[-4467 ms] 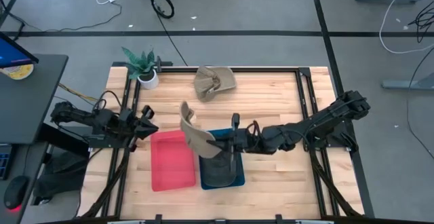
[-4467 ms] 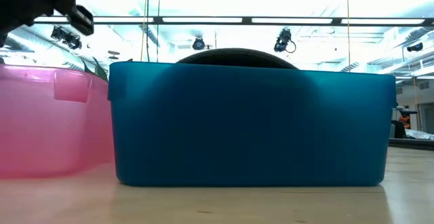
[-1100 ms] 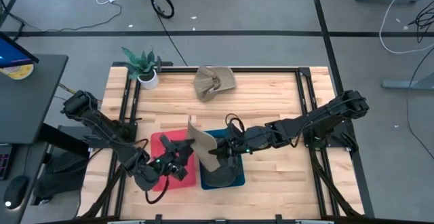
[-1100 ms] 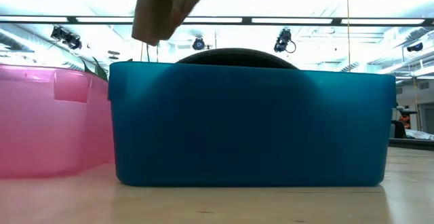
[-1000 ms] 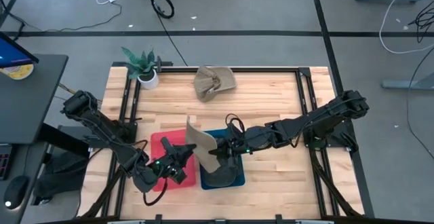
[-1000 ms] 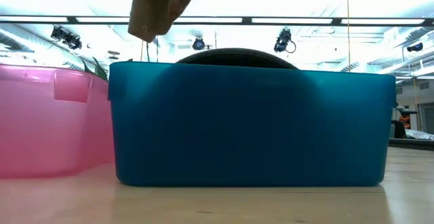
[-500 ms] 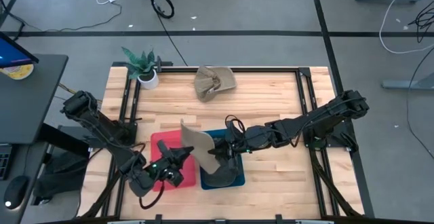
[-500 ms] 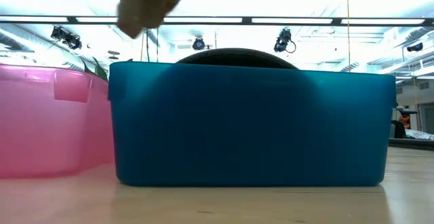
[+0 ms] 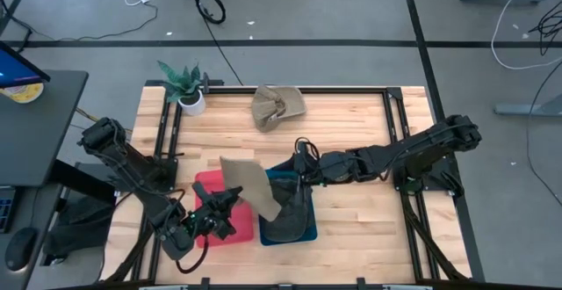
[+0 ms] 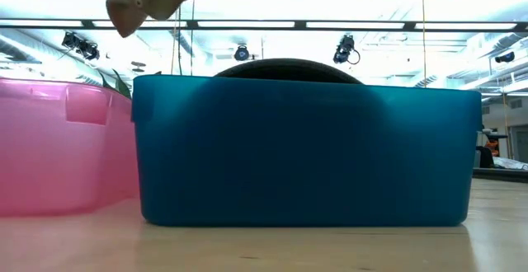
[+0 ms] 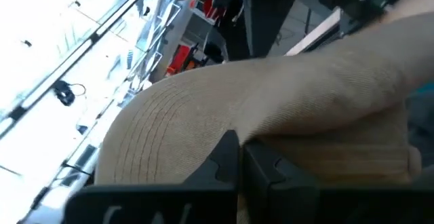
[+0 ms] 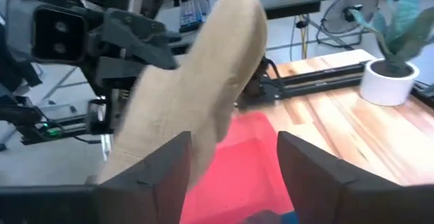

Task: Pick & Place hat
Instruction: Put the bottom brown cap into the red bin

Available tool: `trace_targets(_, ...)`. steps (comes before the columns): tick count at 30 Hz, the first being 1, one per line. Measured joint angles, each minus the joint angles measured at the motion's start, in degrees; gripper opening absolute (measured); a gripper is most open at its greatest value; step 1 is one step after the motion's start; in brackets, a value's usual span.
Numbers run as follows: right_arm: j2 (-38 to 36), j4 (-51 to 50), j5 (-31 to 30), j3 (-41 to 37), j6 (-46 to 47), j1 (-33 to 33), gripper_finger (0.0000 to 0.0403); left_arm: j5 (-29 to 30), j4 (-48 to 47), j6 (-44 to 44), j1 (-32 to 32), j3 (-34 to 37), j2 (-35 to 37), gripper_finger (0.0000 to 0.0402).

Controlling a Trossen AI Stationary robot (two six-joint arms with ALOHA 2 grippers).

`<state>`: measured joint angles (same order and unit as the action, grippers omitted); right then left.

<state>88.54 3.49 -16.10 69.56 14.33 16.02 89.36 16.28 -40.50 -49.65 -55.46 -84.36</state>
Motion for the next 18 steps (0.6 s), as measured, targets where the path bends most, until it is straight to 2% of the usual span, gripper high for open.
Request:
trace_targets(3,-1.3,-2.5,-0.4,0.0,-0.1,-0.6,0.0229,-4.9,-0.4,4.8,-0.1,0.0,0.0,0.0002)
trace_targets(9,-2.1,-3.9,-1.7,0.0,-1.4,-1.3,0.0226,-27.1,-6.7,19.7,3.2,0.0,0.3,0.0002)
trace_targets(13,-2.4,-4.6,-1.6,0.0,-2.5,-1.8,0.0218,-40.9,-22.1,37.4,8.5,-1.9,2.9,0.0002)
trace_targets(18,-4.4,-6.8,-1.6,0.0,-2.9,-2.4,0.0209,-42.6,-47.0,59.6,9.7,-7.3,4.7,0.0002)
